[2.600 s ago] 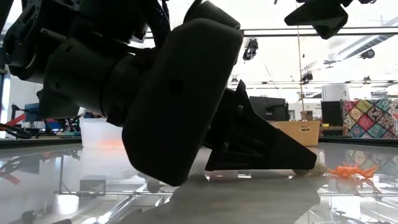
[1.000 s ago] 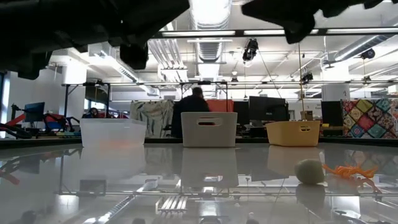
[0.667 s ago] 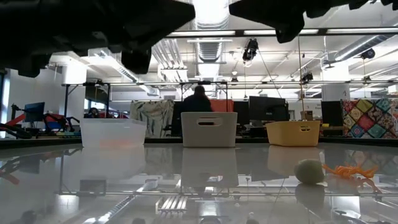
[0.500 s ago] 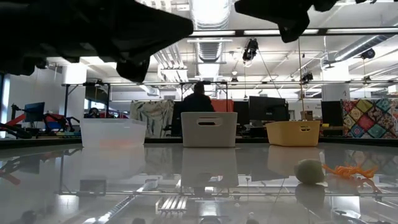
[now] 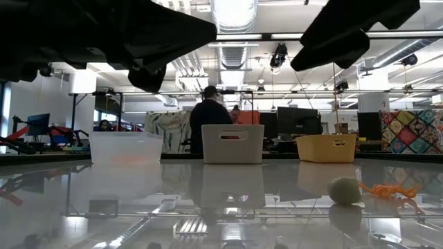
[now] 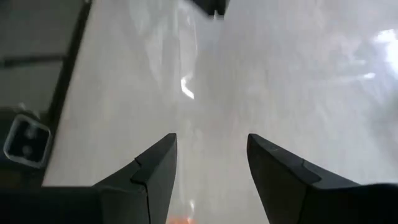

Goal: Sort Halloween decoration
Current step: Put the cream white skull toy into the yellow bin

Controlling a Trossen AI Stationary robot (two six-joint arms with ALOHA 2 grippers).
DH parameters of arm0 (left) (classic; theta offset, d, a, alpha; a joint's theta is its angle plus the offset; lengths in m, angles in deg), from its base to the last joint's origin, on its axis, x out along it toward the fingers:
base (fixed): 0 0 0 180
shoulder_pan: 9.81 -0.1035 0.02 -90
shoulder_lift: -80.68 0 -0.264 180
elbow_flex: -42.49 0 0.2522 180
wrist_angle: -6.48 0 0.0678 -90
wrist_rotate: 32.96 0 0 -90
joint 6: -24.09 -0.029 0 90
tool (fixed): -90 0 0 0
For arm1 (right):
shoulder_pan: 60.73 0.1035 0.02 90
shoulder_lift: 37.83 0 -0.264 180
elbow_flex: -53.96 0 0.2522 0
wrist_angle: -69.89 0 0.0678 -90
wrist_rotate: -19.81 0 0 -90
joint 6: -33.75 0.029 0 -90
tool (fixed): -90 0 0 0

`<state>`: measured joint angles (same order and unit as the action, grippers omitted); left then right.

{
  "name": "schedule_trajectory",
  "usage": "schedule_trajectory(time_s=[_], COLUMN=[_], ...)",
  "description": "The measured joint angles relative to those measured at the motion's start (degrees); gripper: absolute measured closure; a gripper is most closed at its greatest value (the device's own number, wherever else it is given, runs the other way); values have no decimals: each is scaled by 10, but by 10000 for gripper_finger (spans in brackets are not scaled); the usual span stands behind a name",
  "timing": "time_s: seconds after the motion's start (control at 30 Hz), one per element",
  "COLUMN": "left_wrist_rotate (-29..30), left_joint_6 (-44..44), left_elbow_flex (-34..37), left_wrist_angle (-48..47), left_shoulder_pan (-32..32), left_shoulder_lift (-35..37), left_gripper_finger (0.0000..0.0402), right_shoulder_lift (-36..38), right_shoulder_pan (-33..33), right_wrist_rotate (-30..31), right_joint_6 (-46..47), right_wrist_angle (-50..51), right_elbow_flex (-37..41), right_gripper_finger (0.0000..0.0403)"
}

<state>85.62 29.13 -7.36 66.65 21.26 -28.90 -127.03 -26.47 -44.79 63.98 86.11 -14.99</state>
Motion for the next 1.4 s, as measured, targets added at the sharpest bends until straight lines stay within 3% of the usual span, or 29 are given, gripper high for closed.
schedule_trajectory(time_s=[0.3, 0.73, 0.87, 1.17, 1.4], left_wrist_rotate=[0, 0, 0, 9, 9], left_joint_6=[0, -30, -44, -79, -71], left_elbow_flex=[-3, -2, 1, 1, 1], left_wrist_angle=[-3, -5, -10, -4, -4], left_shoulder_pan=[0, 1, 1, 0, 0], left_shoulder_lift=[0, 18, 19, 19, 19], left_gripper_finger=[401, 402, 402, 402, 402], right_shoulder_lift=[-76, -147, -159, -220, -251], right_shoulder_pan=[1, 16, 24, 25, 25], right_wrist_rotate=[-65, -168, -168, -107, -106], right_joint_6=[-6, 3, 7, -12, -39], right_wrist_angle=[169, 270, 285, 276, 264], right_elbow_flex=[-120, -201, -214, -235, -244], right_gripper_finger=[216, 216, 216, 216, 232])
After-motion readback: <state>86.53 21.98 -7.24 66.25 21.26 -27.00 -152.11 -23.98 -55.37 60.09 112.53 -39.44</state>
